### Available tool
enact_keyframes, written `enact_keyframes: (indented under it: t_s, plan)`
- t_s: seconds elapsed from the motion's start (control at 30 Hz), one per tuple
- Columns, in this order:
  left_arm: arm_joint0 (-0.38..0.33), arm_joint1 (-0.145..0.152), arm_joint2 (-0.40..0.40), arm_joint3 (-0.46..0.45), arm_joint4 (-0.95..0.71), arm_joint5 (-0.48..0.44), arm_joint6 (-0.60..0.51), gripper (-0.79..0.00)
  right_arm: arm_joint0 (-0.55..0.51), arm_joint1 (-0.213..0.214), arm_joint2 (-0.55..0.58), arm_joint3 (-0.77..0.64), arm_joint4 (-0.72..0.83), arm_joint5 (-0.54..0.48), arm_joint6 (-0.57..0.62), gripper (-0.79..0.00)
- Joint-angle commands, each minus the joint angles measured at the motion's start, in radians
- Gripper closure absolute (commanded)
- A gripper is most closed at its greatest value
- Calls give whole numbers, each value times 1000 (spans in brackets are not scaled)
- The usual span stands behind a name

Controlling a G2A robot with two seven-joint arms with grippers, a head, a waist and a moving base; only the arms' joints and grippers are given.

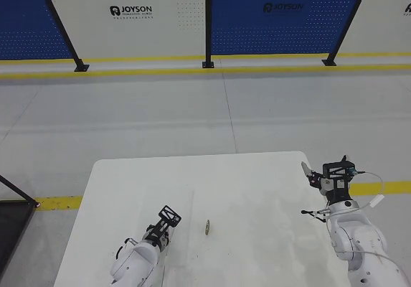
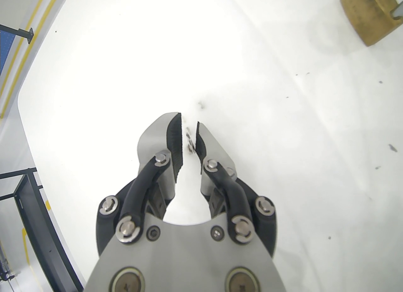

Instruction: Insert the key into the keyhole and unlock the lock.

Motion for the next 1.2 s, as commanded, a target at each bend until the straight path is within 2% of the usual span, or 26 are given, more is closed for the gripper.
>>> enact_keyframes:
  t_s: [0.0, 0.13, 0.2, 0.53, 0.97, 1.1, 1.17]
  plan:
    - [-1, 0, -1, 2, -1, -1, 0, -132, 0, 0, 0, 0, 0, 0, 0, -785]
    - [-3, -1, -2, 3, 0, -2, -2, -68, 0, 0, 0, 0, 0, 0, 0, -785]
    - [-1, -1, -4, 0, 2, -3, -2, 0, 0, 0, 0, 0, 0, 0, 0, -785]
    - [32, 2, -27, -49, 5, 6, 16, 0, 0, 0, 0, 0, 0, 0, 0, -785]
    - [89, 4, -60, -95, -36, 39, 105, 0, 0, 0, 0, 0, 0, 0, 0, -785]
    - [105, 5, -80, -115, -60, 56, 161, 0, 0, 0, 0, 0, 0, 0, 0, -785]
    - [123, 5, -98, -146, -109, 52, 225, 0, 0, 0, 0, 0, 0, 0, 0, -785]
